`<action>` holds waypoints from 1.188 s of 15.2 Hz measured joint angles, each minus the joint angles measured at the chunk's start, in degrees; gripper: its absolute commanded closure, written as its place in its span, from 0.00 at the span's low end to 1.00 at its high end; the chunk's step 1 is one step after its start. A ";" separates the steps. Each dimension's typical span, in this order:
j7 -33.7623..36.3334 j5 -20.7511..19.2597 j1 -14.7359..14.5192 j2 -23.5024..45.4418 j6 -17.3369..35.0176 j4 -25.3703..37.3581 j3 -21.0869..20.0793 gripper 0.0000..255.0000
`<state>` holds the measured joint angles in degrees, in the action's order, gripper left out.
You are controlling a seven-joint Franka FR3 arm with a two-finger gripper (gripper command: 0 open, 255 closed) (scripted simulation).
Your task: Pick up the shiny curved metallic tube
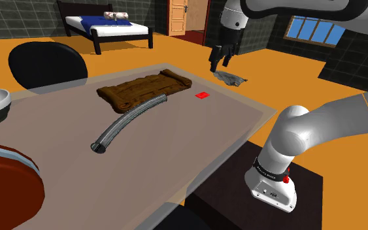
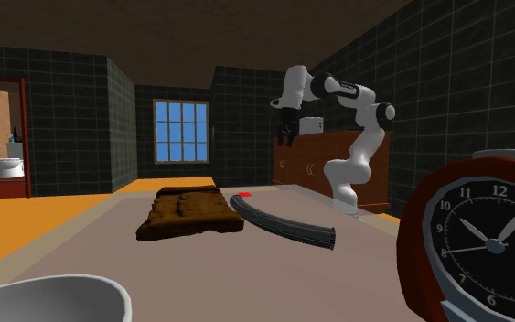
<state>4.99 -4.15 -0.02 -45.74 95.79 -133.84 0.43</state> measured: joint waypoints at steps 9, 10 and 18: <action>14.12 4.75 -0.09 8.26 7.14 -0.31 -8.07 0.00; 16.13 5.31 -0.11 9.31 7.91 -0.18 -9.19 0.00; 32.94 7.37 0.52 23.13 14.77 5.76 -18.24 0.00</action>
<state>37.92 3.22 0.50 -22.61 110.56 -128.09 -17.81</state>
